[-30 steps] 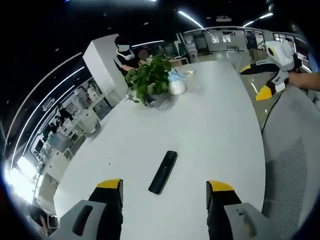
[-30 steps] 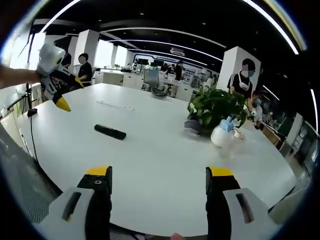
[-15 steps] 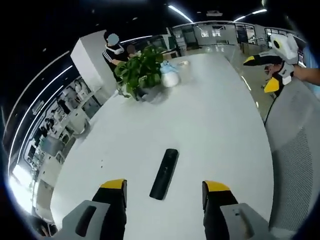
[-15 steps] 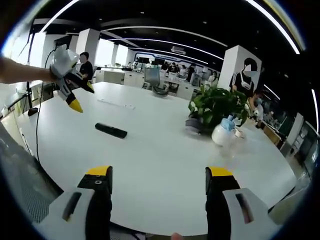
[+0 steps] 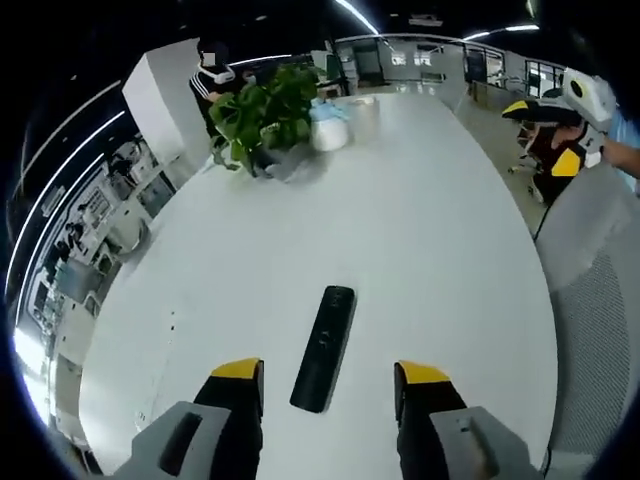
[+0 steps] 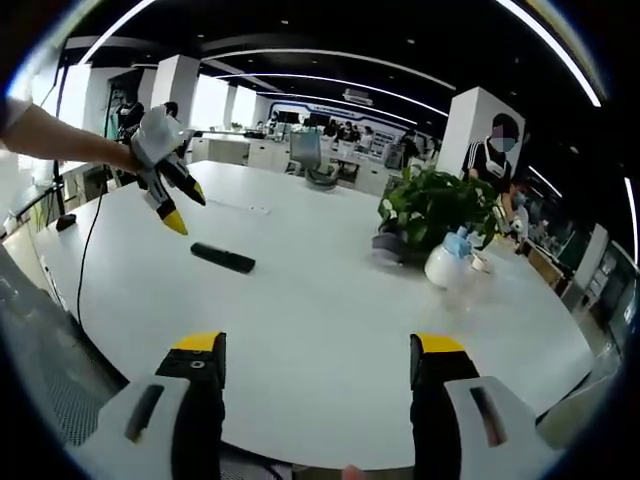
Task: Press the specified remote control buttons in sequence, fully releasing each button before pressing the next.
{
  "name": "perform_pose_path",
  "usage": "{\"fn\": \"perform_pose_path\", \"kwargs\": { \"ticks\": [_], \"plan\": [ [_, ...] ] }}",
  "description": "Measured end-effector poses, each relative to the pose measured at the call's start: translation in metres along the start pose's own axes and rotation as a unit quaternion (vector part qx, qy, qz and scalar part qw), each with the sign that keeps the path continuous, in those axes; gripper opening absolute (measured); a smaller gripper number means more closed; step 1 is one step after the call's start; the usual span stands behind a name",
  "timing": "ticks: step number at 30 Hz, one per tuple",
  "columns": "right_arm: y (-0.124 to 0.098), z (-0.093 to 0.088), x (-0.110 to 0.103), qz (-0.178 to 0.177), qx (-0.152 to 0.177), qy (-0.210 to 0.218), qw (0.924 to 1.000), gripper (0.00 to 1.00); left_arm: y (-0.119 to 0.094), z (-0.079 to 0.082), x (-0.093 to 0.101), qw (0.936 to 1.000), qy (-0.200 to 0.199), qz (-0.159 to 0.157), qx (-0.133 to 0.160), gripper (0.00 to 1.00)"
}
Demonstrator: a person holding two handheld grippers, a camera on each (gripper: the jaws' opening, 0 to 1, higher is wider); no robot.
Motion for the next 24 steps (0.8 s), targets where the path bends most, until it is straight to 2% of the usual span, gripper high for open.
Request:
{"fn": "perform_pose_path", "kwargs": {
  "ticks": [5, 15, 20, 24],
  "plan": [
    [0.0, 0.0, 0.0, 0.001, 0.0, 0.001, 1.0, 0.78, 0.017, -0.003, -0.001, 0.9992, -0.009, -0.03, -0.024, 0.41],
    [0.003, -0.002, -0.004, 0.009, -0.008, -0.004, 0.9999, 0.78, 0.043, -0.007, -0.001, 0.9962, 0.011, -0.06, -0.062, 0.41],
    [0.001, 0.0, -0.003, 0.008, -0.002, -0.001, 1.0, 0.78, 0.052, -0.009, 0.001, 0.9942, 0.014, -0.077, -0.075, 0.4],
    [0.002, 0.0, -0.003, 0.008, -0.003, 0.0, 1.0, 0.78, 0.063, -0.015, 0.003, 0.9915, 0.036, -0.079, -0.097, 0.4]
  ]
}}
Point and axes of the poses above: the point that each gripper's makers call its tool centre point, and the gripper's own axes: y roughly forward along the fingers, x roughly to its right, z roughly out of its top, the point moved 1 cm from there along -y, roughly backward along the fingers, and after that the axes turned 15 degrees about -x, right-handed, at the moved point
